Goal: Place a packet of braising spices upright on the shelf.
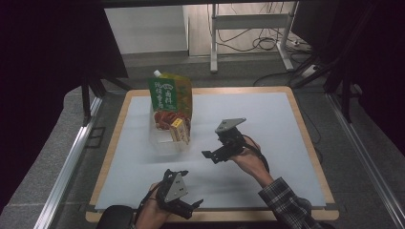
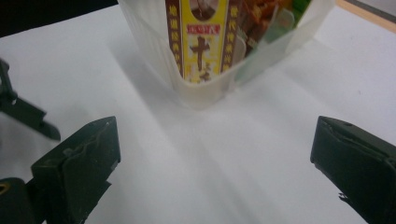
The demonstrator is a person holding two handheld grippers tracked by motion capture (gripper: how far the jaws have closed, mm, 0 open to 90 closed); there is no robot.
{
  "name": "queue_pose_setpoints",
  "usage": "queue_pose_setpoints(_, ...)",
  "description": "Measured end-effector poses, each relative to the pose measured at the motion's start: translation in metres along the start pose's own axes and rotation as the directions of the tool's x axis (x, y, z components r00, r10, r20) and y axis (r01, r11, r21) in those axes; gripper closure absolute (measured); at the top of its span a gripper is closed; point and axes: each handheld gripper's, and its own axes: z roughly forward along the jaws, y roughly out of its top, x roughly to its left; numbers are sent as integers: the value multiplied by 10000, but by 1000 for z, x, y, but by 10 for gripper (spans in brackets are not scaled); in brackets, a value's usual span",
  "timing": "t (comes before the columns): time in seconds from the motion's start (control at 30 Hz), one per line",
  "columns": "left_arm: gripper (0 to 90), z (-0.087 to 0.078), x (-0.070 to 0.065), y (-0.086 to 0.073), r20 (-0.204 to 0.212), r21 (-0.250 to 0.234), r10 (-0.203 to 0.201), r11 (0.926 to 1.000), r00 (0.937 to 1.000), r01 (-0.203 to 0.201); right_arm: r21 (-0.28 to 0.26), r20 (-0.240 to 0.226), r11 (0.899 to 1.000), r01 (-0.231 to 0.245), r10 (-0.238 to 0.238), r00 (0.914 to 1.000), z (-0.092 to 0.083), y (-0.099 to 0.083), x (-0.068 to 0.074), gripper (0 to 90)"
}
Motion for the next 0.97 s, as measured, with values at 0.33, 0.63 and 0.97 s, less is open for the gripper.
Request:
queue_pose_setpoints(0.33,1,0,0,0,-18,100,26,9999,10000,-26,-38,321,9999,-144,146,9994,-24,-32,-4,11)
queue_pose_setpoints(0.63,1,1,1,-1,21,215,-44,9998,10000,43,8,731,9998,-217,215,9971,-44,-63,-4,10)
queue_pose_setpoints(0.97,0,2,2,-1,-13,302,-11,9995,10000,11,590,980,9967,-558,499,9939,-42,-90,-12,10)
